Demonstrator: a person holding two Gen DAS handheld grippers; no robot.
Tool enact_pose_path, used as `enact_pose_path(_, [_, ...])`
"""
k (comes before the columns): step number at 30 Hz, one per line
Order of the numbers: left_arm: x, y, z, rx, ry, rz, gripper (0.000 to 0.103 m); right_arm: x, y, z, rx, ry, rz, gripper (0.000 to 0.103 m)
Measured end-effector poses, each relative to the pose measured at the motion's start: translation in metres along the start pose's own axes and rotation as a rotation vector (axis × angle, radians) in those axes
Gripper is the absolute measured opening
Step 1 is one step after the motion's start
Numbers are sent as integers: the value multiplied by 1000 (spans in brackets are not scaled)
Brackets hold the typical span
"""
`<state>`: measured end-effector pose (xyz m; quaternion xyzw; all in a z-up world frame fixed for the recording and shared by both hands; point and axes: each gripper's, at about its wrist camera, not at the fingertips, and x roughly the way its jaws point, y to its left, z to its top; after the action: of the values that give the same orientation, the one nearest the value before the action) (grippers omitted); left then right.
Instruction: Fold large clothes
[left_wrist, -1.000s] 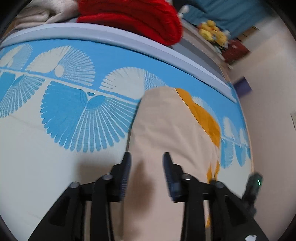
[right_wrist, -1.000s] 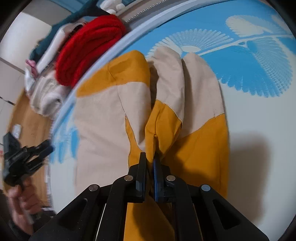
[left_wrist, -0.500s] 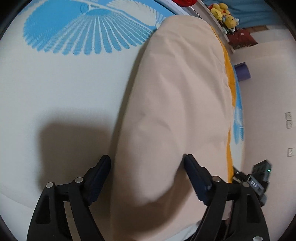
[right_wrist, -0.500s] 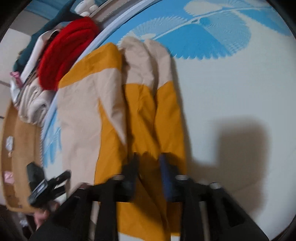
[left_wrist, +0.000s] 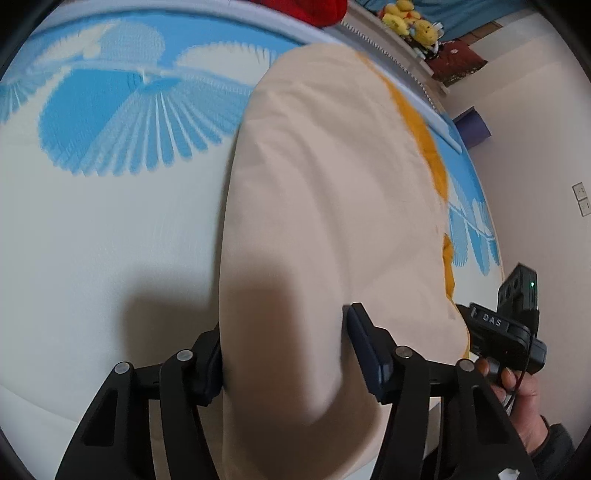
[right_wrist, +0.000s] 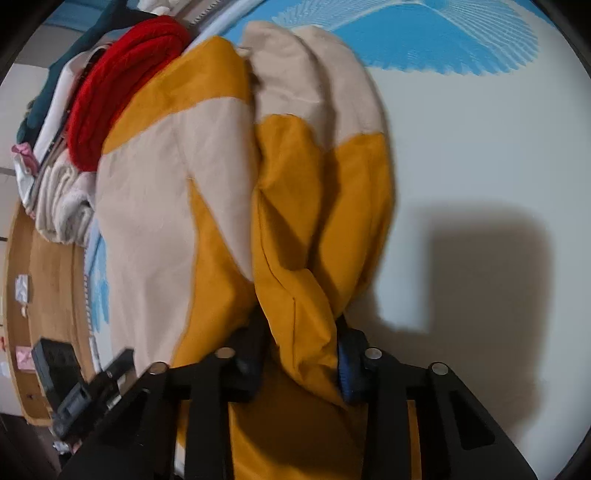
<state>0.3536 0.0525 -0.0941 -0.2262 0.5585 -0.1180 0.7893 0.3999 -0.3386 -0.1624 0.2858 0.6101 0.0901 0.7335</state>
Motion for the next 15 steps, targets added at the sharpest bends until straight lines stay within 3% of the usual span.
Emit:
enact_pose_path(5, [-15,27,17,-54,-38,33,55,21,43,16,-72,5,85,30])
enact_pose_path(11, [4,30,9,-43,13,51,56,5,34,21,-112,-14,2,28])
enact_pose_path(15, [4,19,5,-38,12,66,56,-40,19,19,-87,-131,-31,30])
